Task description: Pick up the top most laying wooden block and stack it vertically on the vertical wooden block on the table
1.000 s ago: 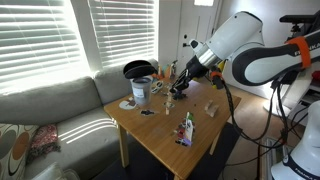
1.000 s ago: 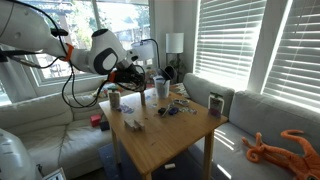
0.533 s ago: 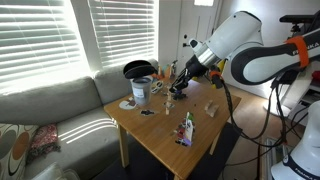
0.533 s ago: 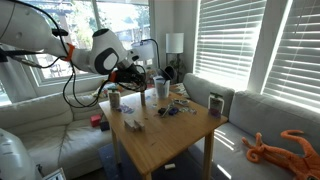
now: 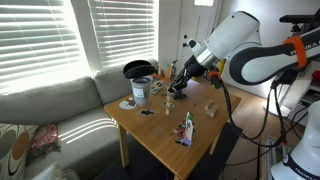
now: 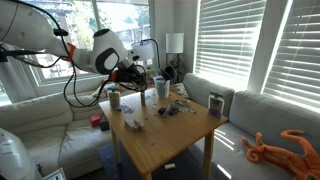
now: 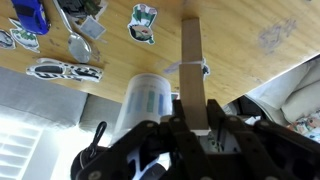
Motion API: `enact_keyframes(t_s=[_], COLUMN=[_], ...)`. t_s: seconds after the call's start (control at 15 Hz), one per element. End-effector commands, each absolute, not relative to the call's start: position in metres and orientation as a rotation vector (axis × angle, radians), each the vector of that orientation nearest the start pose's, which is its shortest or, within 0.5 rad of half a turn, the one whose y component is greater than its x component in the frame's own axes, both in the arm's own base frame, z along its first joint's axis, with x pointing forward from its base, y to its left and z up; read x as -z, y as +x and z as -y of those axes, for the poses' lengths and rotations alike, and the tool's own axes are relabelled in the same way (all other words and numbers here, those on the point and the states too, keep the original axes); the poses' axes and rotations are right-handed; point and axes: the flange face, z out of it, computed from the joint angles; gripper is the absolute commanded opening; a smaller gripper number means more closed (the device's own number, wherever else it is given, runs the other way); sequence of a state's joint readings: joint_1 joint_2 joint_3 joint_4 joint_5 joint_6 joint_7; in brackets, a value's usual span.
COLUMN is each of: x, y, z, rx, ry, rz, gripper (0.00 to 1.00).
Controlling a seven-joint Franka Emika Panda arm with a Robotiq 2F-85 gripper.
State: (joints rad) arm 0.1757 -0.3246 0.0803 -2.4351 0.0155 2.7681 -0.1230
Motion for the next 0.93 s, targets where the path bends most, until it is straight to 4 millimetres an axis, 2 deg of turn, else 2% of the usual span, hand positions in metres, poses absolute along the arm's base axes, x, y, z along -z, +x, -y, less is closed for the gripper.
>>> enact_keyframes(t_s=[0.0,0.87], x=[-0.5055,-0.5028], y=[0.4729,0.4718], z=[-0.1286,-0.1283], rx=[1.013,1.005], ry=[-2.905,-2.916], rz=[0.536,0.536], gripper=[0.07,0.07])
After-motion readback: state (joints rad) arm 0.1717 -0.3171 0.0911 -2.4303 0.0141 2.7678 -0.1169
